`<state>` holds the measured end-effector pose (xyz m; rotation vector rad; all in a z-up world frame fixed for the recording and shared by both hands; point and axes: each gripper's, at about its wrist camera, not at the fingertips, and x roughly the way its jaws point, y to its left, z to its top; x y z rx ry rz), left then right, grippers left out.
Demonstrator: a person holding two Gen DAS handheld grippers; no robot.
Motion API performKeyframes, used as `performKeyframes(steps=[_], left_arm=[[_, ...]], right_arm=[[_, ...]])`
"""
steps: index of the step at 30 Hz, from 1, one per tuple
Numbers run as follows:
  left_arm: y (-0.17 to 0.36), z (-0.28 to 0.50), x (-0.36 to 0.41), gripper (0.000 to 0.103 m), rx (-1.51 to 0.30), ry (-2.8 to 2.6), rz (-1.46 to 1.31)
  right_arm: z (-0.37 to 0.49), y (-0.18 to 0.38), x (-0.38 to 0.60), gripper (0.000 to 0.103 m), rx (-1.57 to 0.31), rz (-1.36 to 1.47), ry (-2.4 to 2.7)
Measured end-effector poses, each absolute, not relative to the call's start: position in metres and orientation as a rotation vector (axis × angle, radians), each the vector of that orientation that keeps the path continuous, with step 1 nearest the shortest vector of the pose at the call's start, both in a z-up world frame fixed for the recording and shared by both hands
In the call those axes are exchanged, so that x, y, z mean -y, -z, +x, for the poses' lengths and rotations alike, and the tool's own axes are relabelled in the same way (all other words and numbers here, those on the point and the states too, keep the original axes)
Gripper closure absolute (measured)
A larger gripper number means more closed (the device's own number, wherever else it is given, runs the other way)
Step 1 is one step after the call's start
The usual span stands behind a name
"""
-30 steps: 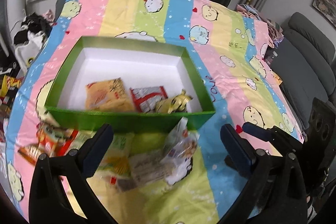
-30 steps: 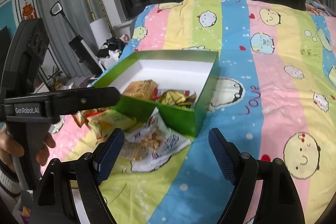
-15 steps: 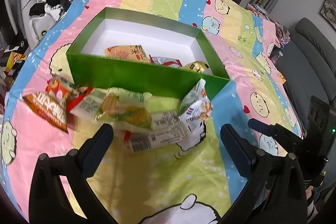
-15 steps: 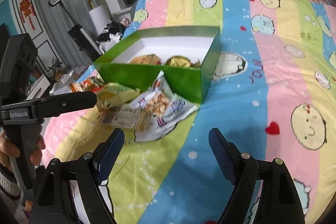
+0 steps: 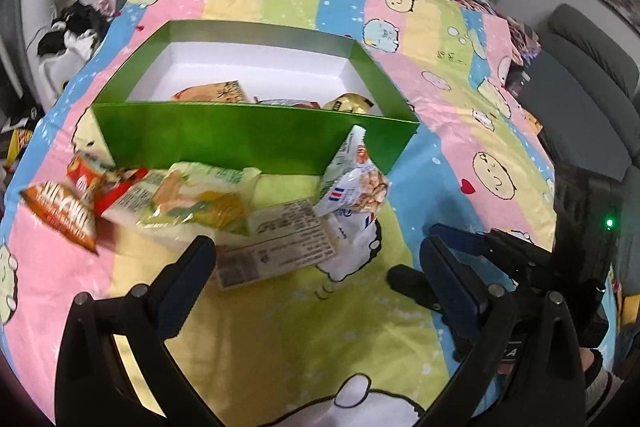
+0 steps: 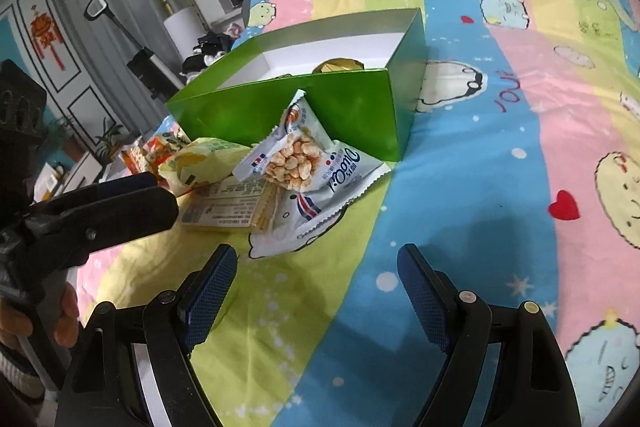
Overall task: Organize snacks
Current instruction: 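Withdraw the right tool and reach toward the white peanut packet, then close both tools on the white peanut packet and lift it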
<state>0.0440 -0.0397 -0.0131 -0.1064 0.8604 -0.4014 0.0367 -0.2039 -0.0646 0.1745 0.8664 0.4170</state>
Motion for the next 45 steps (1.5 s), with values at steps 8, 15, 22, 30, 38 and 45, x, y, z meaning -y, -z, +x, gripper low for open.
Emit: performKeyframes(steps=[8, 15, 22, 30, 38, 45], left_arm=[[0.019, 0.061, 0.055, 0.001, -0.875, 0.418, -0.072], [0.009, 0.072, 0.073, 0.002, -0.853, 0.464, -0.053], [0.016, 0.091, 0.090, 0.021, -0.901, 0.524, -0.039], [0.034, 0.108, 0.087, 0.053, -0.982, 0.507, -0.070], [0.037, 0.110, 0.084, 0.054, -0.997, 0.515, -0.064], [0.029, 0.102, 0.081, 0.055, -0.975, 0.523, -0.069]], right_arm=[[0.053, 0.073, 0.210, 0.020, -0.866, 0.262, -0.455], [0.070, 0.072, 0.205, 0.020, -0.885, 0.260, -0.464], [0.085, 0.076, 0.204, 0.020, -0.891, 0.303, -0.496], [0.091, 0.079, 0.199, 0.020, -0.897, 0.297, -0.538], [0.098, 0.082, 0.194, 0.042, -0.916, 0.290, -0.584], [0.086, 0.072, 0.191, 0.047, -0.856, 0.246, -0.581]])
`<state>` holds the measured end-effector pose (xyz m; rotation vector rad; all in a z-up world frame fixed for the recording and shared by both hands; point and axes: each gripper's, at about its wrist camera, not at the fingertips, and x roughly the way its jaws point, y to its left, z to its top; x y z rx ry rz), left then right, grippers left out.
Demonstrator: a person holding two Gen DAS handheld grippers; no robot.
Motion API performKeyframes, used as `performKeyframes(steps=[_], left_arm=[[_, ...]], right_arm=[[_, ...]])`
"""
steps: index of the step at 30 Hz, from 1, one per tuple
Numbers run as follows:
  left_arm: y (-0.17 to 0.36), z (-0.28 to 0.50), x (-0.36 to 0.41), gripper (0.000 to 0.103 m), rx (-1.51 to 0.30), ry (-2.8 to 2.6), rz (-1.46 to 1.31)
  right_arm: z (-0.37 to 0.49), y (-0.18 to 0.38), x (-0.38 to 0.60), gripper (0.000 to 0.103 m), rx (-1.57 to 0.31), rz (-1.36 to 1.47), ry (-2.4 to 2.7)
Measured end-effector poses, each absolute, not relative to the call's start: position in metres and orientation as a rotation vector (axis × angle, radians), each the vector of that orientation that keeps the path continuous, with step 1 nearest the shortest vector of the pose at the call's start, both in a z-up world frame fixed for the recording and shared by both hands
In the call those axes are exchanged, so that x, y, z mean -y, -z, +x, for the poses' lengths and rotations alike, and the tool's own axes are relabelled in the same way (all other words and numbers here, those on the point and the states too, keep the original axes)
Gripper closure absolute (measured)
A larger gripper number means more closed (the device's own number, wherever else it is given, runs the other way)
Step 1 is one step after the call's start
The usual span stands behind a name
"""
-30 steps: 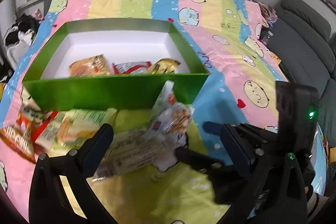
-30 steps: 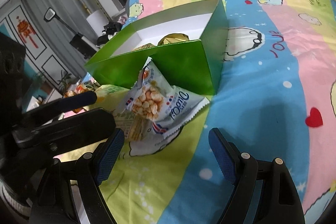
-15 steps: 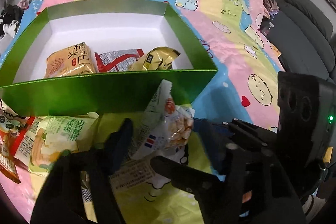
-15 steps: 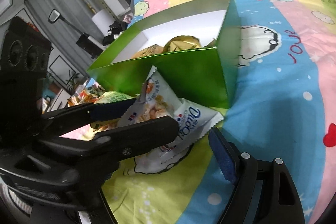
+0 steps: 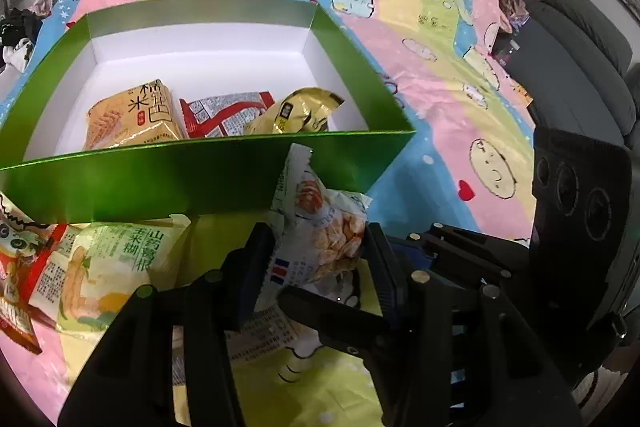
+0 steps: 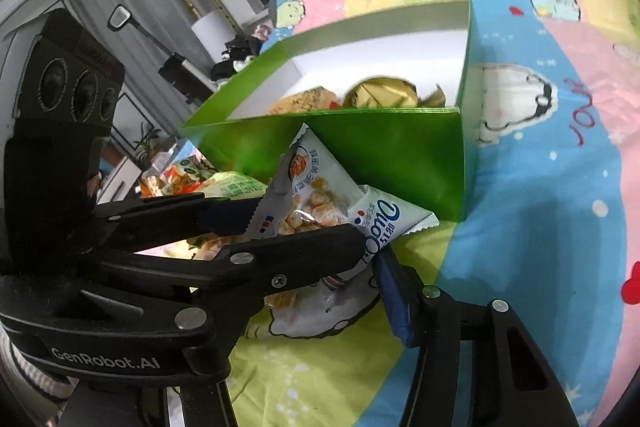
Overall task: Organize snacks
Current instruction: 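Close both tools on the white peanut packet and lift it, then lower the peanut packet into the green box and open both tools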
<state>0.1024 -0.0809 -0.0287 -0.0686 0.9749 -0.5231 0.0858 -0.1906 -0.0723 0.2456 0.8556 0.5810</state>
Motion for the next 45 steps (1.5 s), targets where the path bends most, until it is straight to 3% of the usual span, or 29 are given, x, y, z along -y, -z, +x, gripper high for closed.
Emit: performKeyframes(steps=[4, 25, 45], left_arm=[[0.019, 0.094, 0.081, 0.055, -0.953, 0.527, -0.069], [-0.038, 0.108, 0.086, 0.055, -0.791, 0.561, -0.069], [-0.019, 0.170, 0.073, 0.055, -0.832, 0.517, -0.121]], right_arm=[[0.077, 0.065, 0.194, 0.055, -0.835, 0.250, -0.570], [0.088, 0.000, 0.198, 0.055, -0.670, 0.169, -0.528], [0.153, 0.013, 0.186, 0.055, -0.722, 0.132, -0.516]])
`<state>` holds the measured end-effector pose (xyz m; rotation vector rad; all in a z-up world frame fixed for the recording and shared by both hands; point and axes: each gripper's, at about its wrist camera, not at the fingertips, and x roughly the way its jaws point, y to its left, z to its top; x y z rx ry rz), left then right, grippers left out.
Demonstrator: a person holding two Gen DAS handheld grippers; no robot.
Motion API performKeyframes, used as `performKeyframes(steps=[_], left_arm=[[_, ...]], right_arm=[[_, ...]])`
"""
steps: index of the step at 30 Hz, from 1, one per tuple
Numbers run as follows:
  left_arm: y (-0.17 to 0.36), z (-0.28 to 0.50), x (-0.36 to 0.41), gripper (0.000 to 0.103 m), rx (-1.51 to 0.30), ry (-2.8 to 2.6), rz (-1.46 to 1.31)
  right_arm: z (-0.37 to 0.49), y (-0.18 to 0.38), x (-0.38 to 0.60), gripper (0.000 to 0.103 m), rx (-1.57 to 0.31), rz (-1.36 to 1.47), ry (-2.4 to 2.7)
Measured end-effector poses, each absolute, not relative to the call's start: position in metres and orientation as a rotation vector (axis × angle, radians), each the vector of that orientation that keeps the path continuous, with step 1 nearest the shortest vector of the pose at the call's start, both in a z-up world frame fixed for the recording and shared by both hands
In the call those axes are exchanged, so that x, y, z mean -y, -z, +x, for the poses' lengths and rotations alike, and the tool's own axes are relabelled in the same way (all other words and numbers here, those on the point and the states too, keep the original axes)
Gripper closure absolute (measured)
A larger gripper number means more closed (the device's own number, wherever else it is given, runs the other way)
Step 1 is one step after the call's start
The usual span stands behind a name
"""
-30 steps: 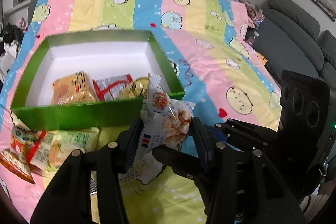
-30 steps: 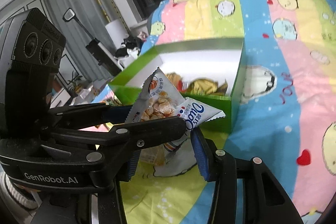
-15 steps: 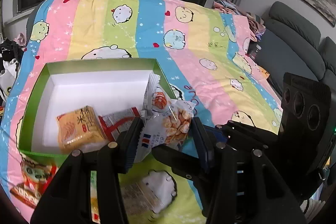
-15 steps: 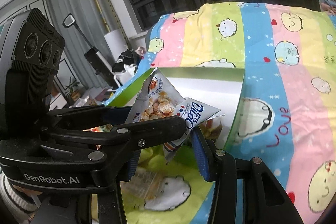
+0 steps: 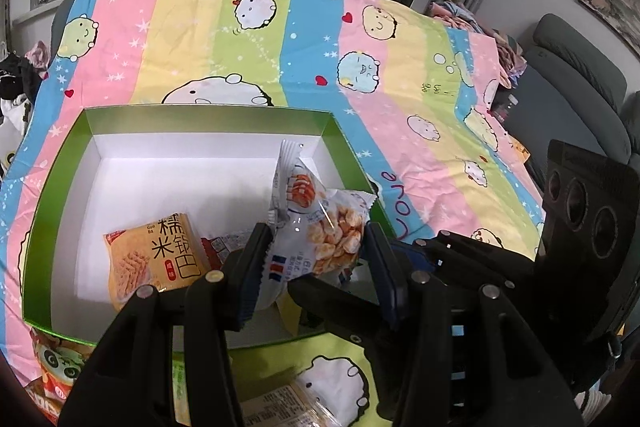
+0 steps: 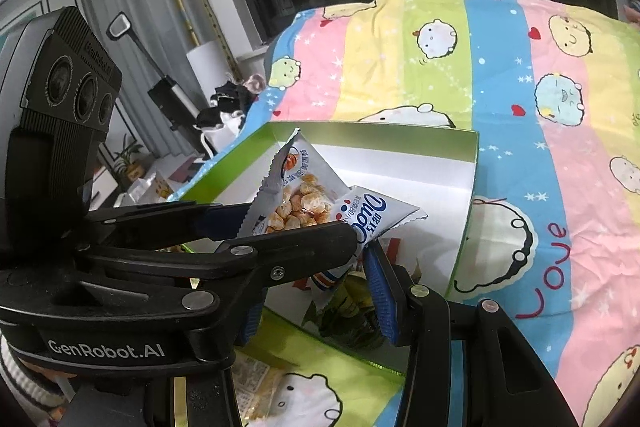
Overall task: Organize snacks
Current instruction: 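Lower the peanut packet into the green box and open both tools, then withdraw both tools and move toward the white barcode-labelled biscuit packet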
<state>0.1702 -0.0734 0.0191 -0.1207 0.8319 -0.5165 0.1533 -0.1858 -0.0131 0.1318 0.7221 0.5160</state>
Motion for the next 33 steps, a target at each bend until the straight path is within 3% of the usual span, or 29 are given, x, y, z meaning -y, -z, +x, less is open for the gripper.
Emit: performKeyframes(steps=[4, 9, 11, 15, 19, 21, 28, 33], left_arm=[[-0.015, 0.175, 0.072, 0.052, -0.836, 0.494, -0.130], [-0.015, 0.175, 0.069, 0.029, -0.829, 0.451, -0.123], [-0.019, 0.171, 0.069, 0.020, -0.812, 0.435, -0.107], [-0.028, 0.164, 0.068, 0.016, -0.780, 0.416, -0.080], [-0.037, 0.153, 0.064, 0.012, -0.749, 0.386, -0.057], [-0.040, 0.146, 0.061, 0.001, -0.736, 0.368, -0.059], [-0.048, 0.122, 0.053, 0.001, -0.724, 0.343, -0.069], [-0.053, 0.101, 0.043, 0.001, -0.720, 0.327, -0.083]], right_arm=[[0.157, 0.015, 0.182, 0.054, -0.738, 0.121, -0.499], [0.157, 0.014, 0.181, 0.054, -0.743, 0.107, -0.468], [0.154, 0.011, 0.185, 0.051, -0.736, 0.114, -0.458], [0.146, 0.005, 0.194, 0.047, -0.717, 0.133, -0.437], [0.133, -0.002, 0.201, 0.034, -0.697, 0.144, -0.419], [0.127, -0.005, 0.205, 0.032, -0.692, 0.152, -0.417], [0.096, -0.015, 0.213, 0.020, -0.692, 0.173, -0.409], [0.076, -0.016, 0.213, 0.019, -0.710, 0.181, -0.420]])
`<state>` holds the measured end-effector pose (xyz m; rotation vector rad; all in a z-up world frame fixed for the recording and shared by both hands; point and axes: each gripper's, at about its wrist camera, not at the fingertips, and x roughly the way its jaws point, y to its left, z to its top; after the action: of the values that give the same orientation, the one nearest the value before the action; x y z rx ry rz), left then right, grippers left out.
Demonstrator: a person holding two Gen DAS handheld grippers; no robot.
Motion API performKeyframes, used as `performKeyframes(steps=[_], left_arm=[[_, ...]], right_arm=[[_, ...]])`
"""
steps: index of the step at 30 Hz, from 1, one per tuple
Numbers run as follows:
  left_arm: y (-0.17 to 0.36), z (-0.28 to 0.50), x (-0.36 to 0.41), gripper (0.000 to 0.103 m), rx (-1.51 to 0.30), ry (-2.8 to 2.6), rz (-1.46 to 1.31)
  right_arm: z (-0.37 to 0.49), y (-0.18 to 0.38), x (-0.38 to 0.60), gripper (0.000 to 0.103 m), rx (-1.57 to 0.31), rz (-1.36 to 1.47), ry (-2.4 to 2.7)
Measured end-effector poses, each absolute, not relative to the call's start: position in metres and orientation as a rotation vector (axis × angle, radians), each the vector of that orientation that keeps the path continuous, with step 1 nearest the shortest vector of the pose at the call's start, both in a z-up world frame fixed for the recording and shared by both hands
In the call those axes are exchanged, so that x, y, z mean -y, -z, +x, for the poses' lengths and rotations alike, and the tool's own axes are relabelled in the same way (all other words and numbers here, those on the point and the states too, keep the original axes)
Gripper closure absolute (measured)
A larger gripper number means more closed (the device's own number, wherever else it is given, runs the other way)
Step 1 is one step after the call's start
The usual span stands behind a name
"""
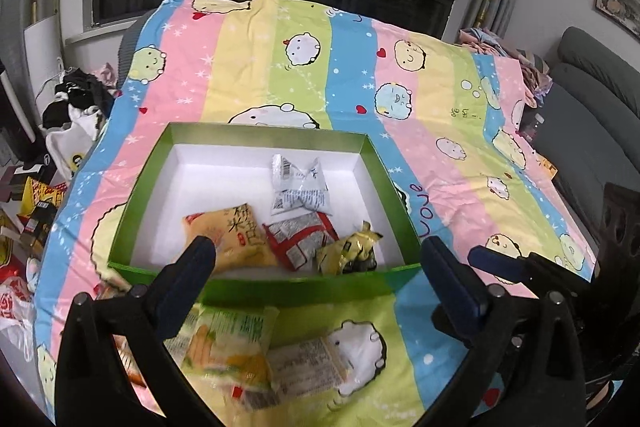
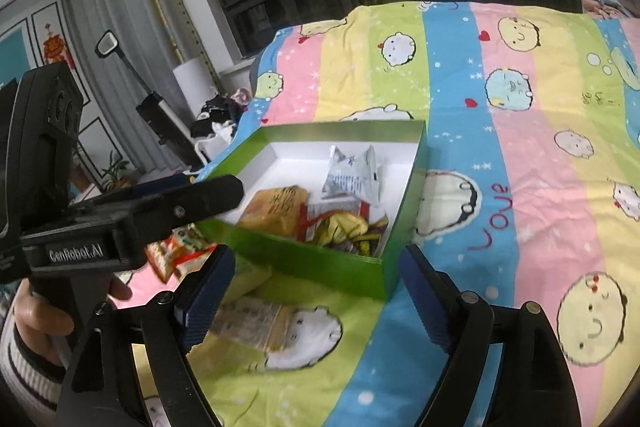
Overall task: Organize snacks
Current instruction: 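Withdraw both tools and move toward the white barcode-labelled biscuit packet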
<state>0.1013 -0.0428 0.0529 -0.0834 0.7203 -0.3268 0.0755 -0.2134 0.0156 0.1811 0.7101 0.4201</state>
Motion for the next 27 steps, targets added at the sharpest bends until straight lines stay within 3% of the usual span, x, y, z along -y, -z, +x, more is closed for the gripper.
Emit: performKeyframes(steps=[17, 27], left_arm=[[-0.022, 0.045, -0.051, 0.001, -0.813, 0.159, -0.297], [0.021, 0.028, -0.047, 0.001, -0.919, 0.198, -0.328]], right_arm=[[0.034, 0.008, 0.202, 0.018, -0.816, 0.177, -0.426], [0.029, 0.034, 0.184, 0.018, -0.878, 0.118, -0.432]])
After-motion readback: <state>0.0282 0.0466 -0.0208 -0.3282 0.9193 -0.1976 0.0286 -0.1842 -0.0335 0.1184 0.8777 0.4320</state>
